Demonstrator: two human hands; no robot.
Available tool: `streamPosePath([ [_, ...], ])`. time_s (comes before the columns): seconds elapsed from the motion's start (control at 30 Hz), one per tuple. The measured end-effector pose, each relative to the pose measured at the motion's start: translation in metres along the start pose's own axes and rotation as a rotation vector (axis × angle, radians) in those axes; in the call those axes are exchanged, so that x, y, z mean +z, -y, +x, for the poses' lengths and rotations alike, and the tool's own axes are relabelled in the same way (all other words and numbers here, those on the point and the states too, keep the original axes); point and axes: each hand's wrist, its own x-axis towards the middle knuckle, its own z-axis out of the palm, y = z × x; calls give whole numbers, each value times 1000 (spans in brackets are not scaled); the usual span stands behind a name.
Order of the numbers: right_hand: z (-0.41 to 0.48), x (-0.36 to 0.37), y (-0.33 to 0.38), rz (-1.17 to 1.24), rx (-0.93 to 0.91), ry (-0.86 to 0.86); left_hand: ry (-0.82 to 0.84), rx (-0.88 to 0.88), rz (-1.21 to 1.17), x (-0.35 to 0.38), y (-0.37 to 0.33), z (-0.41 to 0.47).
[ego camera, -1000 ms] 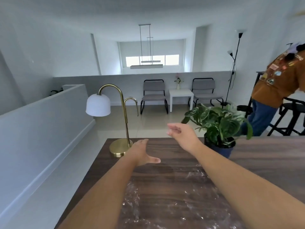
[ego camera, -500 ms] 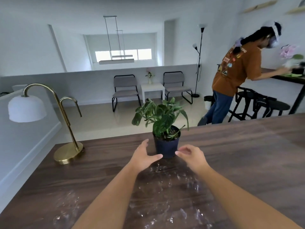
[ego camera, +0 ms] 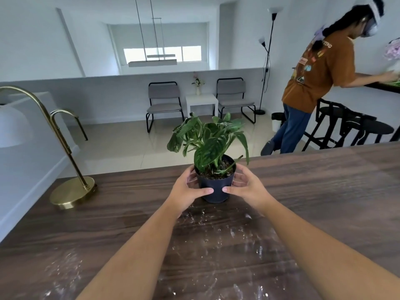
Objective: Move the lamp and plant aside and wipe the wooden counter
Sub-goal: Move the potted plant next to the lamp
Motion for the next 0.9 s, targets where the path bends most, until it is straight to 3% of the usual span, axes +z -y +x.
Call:
streamPosePath([
  [0.23, 15, 35, 18, 16, -28, 79, -63, 14, -52, -38, -7, -11],
  [0.57, 58, 166, 32, 97, -42, 227, -147, -23, -13, -170, 2, -28],
  [0.9, 81, 245, 26, 118, -15, 228, -163, -64, 22, -248, 27, -23],
])
